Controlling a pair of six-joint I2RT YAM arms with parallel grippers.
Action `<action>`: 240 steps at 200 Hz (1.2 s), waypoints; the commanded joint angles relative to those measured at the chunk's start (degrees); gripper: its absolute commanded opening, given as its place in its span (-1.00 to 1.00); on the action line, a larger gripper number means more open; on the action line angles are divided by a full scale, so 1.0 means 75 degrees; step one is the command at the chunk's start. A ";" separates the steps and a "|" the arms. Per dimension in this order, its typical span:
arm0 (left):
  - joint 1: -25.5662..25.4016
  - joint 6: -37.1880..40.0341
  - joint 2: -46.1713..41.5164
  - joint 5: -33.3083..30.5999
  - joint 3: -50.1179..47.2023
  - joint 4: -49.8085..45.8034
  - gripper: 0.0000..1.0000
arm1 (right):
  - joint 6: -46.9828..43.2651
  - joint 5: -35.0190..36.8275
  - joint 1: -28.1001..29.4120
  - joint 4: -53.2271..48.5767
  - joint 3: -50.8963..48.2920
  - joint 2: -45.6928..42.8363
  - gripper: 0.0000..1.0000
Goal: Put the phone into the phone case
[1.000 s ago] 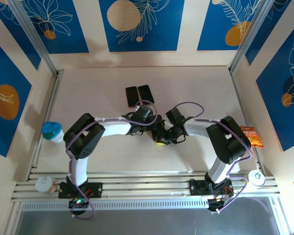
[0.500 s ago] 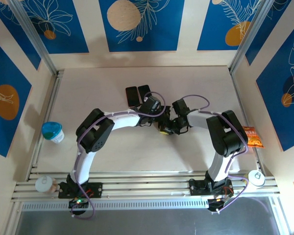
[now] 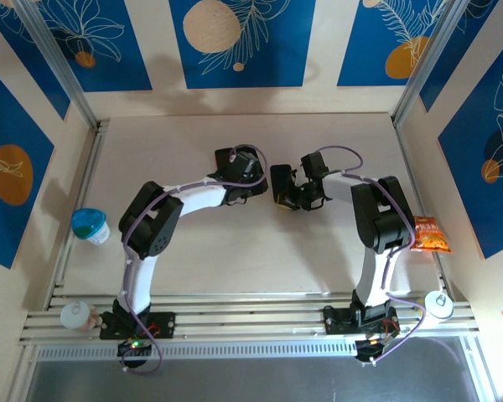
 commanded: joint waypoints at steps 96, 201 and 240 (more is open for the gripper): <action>0.0145 0.0336 -0.3168 -0.0469 -0.2934 -0.0287 -0.34 | -0.1228 0.0615 -0.0276 -0.0906 0.2680 0.1482 -1.00; 0.0754 0.2423 -0.5541 -0.2364 -0.3925 -0.1856 0.99 | -0.1322 0.3911 -0.0022 -0.0577 -0.1423 -0.4364 0.99; 0.1732 0.3068 -0.6244 -0.2237 -0.4549 -0.1513 0.99 | -0.1470 0.4330 -0.0980 0.0040 -0.2967 -0.6143 0.99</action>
